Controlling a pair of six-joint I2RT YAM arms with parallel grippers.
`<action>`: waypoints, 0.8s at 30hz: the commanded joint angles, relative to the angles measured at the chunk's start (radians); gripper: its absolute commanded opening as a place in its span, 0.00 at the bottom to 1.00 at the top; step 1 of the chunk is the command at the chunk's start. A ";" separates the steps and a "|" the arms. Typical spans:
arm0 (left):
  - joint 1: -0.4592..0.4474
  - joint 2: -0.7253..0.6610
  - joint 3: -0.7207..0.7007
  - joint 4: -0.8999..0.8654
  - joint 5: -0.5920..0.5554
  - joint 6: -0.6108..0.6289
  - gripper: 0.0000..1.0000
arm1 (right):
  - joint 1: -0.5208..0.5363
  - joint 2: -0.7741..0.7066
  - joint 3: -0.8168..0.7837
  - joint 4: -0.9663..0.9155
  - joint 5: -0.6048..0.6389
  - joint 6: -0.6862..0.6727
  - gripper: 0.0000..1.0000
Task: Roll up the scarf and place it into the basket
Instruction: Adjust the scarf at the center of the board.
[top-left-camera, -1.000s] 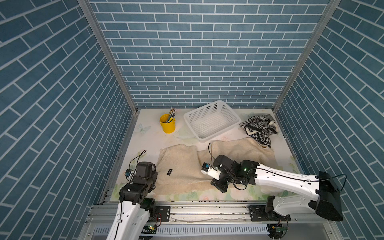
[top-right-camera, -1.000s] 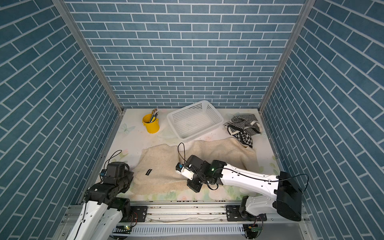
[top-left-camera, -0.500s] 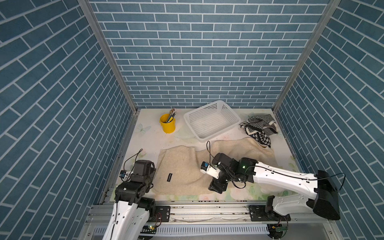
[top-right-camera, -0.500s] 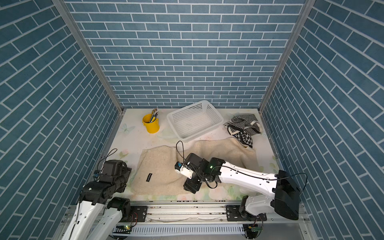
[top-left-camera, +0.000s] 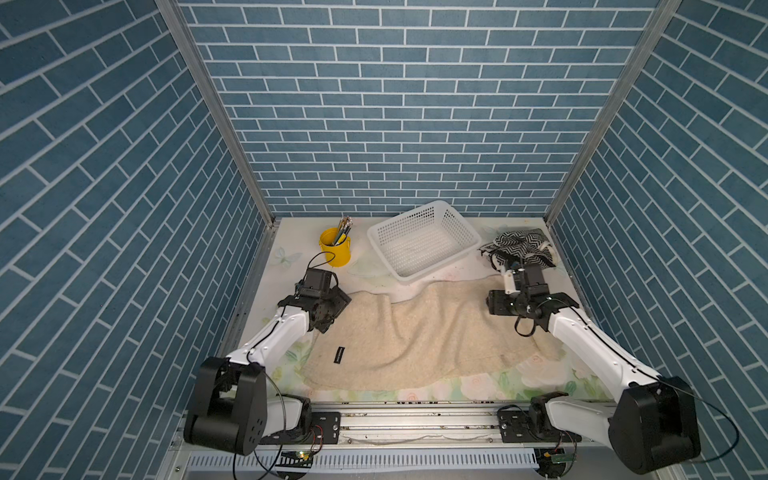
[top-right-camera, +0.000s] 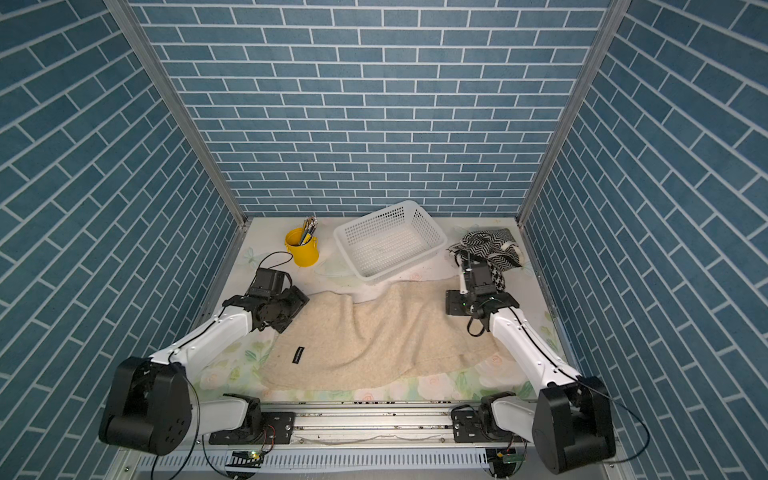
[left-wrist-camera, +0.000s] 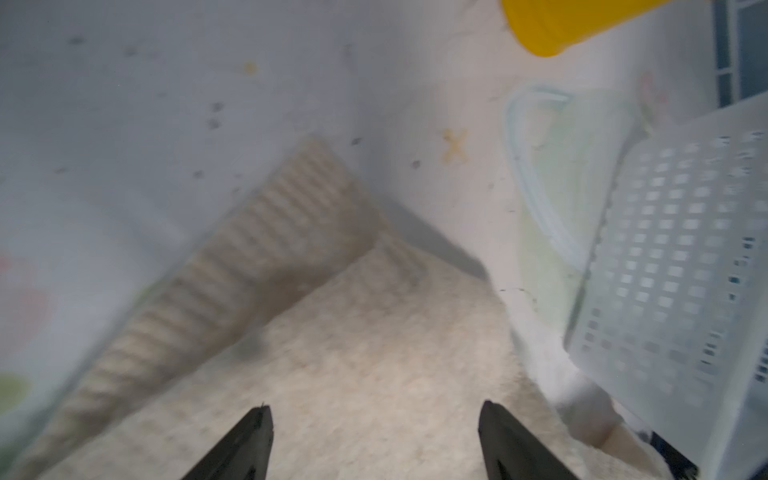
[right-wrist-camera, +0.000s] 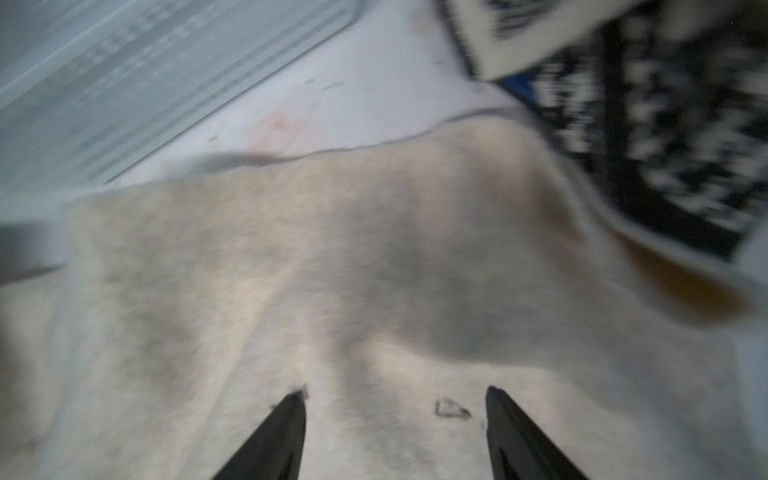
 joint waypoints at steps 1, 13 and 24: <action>-0.009 0.072 0.058 0.138 0.091 0.063 0.83 | -0.094 -0.077 -0.045 0.032 0.033 0.086 0.71; 0.057 0.187 -0.068 0.204 0.031 -0.089 0.82 | -0.190 -0.015 -0.112 0.089 0.009 0.103 0.71; 0.329 0.103 -0.083 0.057 -0.260 0.000 0.82 | -0.207 -0.007 -0.126 0.119 -0.004 0.106 0.72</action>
